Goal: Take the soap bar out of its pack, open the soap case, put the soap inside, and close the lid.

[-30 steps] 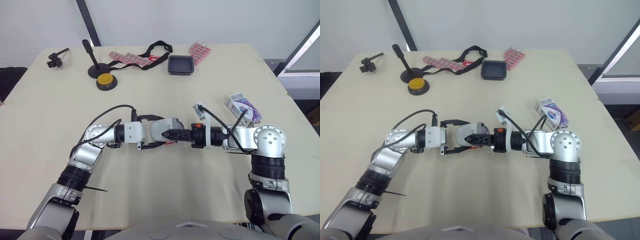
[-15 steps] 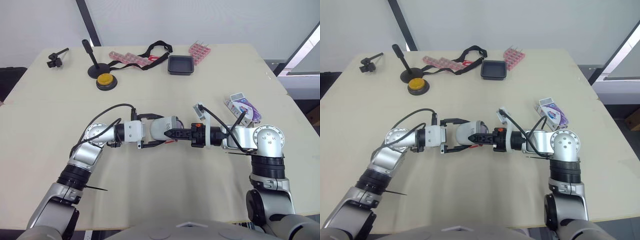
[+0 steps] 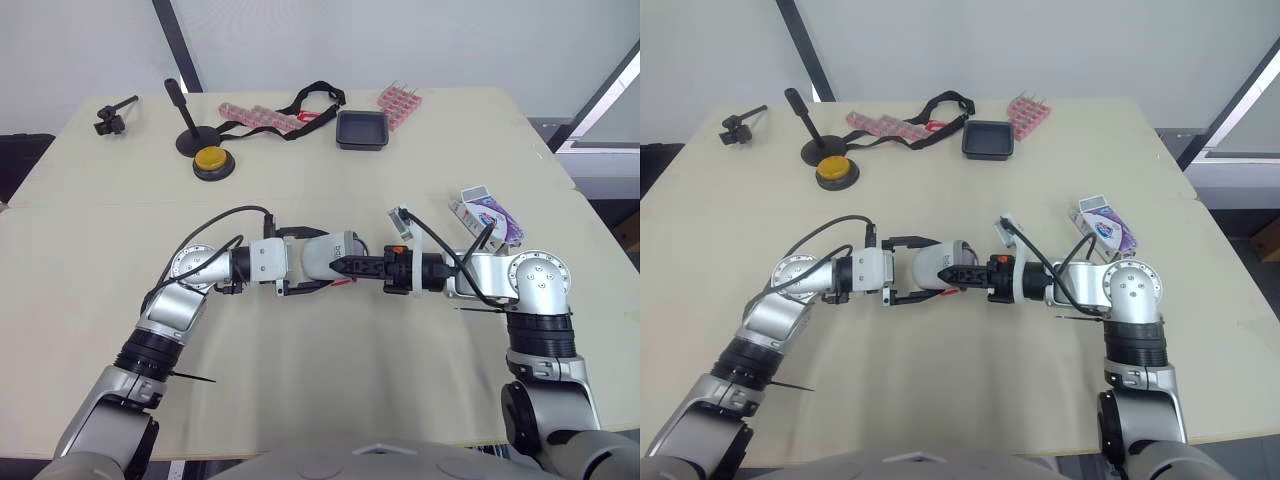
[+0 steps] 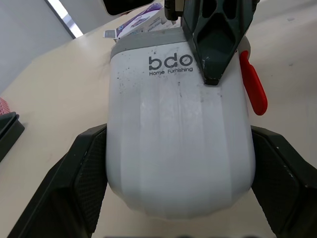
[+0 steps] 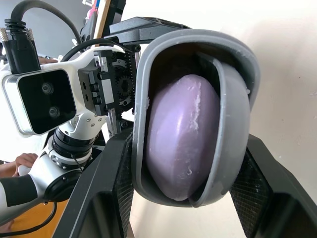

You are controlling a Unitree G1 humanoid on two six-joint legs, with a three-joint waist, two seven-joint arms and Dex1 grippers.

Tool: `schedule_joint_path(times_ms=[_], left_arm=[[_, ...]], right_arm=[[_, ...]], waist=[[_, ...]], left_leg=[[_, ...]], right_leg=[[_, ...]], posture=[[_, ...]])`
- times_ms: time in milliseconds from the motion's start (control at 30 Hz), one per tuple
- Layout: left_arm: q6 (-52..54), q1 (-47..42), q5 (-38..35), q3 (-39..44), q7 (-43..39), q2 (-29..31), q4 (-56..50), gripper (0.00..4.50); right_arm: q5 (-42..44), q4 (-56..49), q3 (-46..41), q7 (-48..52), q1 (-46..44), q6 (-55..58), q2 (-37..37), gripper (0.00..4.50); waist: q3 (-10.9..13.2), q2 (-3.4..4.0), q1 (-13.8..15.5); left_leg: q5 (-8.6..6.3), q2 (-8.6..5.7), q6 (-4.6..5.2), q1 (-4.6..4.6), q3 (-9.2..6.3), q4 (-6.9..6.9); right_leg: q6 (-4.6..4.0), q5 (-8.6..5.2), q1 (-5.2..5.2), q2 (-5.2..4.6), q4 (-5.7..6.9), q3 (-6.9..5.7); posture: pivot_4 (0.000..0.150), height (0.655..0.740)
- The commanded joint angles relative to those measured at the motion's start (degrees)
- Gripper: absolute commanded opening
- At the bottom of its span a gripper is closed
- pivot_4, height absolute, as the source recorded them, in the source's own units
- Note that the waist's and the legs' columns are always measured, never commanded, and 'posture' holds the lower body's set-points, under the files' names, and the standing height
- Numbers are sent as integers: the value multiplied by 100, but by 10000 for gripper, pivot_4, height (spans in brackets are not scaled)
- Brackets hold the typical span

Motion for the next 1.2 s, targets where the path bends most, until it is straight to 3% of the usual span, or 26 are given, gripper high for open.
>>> schedule_joint_path(times_ms=[33,67,367,533,700,800,1000,1200], left_arm=[[210,-67,-318,70,-37,-31,-224,39674],[245,-67,-322,71,-44,-29,-234,44893],[776,-168,-548,168,-313,123,-251,44893],[2359,-147,-1166,312,-519,461,-587,44893],[4467,-486,-1563,232,-327,755,-851,44893],[5154,-806,-1727,183,-228,681,-1043,44893],[5639,-1186,-1951,124,-312,496,-1320,44893],[4623,-1176,-1457,-434,-549,186,-1435,44893]], right_arm=[[218,-263,212,-6,9,-17,-94,21166],[243,-270,233,-5,15,-37,-112,21166],[233,-371,445,172,26,-128,-578,21166],[-807,-626,859,1131,-620,-149,-1629,21166],[-2968,-1469,2783,2686,-1597,-904,-3269,21166],[-3763,-1810,3602,3421,-2081,-1276,-3731,21166],[-4673,-2131,4443,4509,-2788,-1568,-3880,21166],[-5952,-1849,5672,5273,-3957,-2017,-3310,21166]], waist=[[0,0,0],[0,0,0],[0,-1,5],[5,2,1],[11,10,4],[26,21,32],[28,18,39],[33,20,3]], left_leg=[[0,0,0,0,0,0],[0,0,0,0,0,0],[0,0,0,-2,0,0],[0,0,0,-2,0,0],[4,0,-8,2,-2,-10],[5,-1,-5,-6,-3,-11],[5,1,-3,-13,-3,-7],[8,4,2,-12,-3,6]], right_leg=[[0,0,0,0,0,0],[0,0,0,0,0,0],[0,0,0,0,-2,0],[1,0,0,0,-2,-1],[1,1,4,2,-10,-2],[1,1,5,1,-21,-6],[0,1,9,5,-29,-6],[-4,3,10,3,-12,-8]], posture=[[1500,7291],[1500,7291],[1500,7291],[1500,7291],[1500,7291],[1500,7291],[1500,7291],[1500,7291]])
